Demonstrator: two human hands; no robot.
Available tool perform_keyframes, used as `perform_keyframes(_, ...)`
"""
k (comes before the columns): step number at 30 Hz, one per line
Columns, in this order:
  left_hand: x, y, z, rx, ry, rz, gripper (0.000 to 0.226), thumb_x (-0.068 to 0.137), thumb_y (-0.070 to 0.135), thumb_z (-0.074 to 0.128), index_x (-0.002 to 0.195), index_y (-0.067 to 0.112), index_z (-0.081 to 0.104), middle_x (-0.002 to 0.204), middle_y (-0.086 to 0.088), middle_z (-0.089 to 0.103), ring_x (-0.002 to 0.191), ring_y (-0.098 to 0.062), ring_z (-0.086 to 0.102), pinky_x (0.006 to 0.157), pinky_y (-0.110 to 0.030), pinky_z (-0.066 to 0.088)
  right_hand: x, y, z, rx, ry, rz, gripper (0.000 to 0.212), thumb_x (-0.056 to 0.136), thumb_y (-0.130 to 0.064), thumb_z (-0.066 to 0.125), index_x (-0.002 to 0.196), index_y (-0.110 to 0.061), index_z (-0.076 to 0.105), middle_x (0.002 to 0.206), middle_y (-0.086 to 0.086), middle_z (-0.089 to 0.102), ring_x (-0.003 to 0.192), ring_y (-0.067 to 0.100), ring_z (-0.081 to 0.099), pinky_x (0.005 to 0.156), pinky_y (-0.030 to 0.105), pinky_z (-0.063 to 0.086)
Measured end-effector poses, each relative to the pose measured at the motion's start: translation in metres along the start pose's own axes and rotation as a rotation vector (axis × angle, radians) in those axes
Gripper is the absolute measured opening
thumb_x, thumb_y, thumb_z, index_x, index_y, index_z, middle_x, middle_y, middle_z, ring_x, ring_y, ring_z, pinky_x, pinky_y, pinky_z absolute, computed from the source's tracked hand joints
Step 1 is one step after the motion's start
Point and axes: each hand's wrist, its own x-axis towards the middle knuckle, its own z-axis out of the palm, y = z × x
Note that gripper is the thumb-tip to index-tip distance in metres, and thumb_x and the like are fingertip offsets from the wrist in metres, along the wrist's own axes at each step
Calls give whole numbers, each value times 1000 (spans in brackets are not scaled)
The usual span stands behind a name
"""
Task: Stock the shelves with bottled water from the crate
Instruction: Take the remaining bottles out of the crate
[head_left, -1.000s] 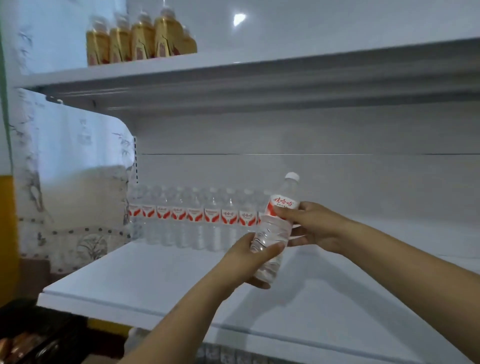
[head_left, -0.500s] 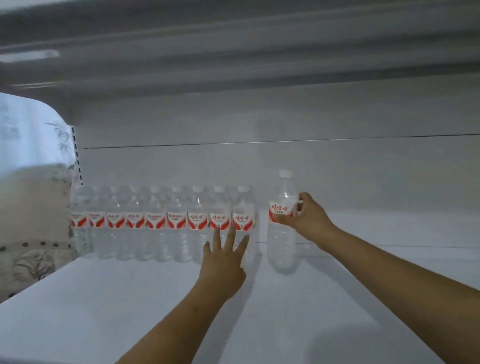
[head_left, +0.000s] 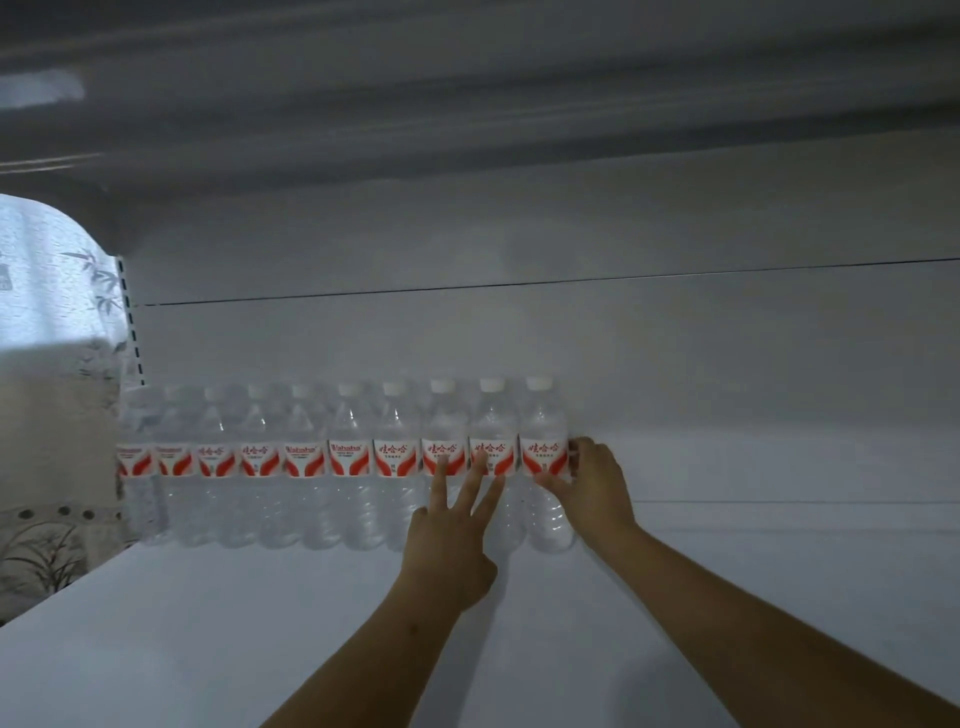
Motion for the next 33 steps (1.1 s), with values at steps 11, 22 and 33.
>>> perform_keyframes(11,3,10,0,-38,-42,-45,94,92,38,52,151,33,-22,150,7,-41,139,-35,-35,103,-42,44,-11,4,15,-108,-109,141,49,83,-24,77,123,-8,55,124,9,64,114,26,62,97,35,50)
perform_keyframes(22,-28,4,-43,-123,-122,-89,85,94,55,46,155,31,-7,163,-4,-10,149,-36,-5,119,-52,11,-36,-51,-16,-154,-86,308,55,94,-42,55,134,-7,41,135,16,42,123,33,48,97,38,44)
perform_keyframes(33,-142,-43,-121,-310,18,-250,71,94,57,41,155,30,18,160,0,24,146,-23,24,115,-41,27,-97,-191,-45,121,-82,-101,69,98,-55,39,152,-12,27,157,10,28,143,29,31,113,40,30)
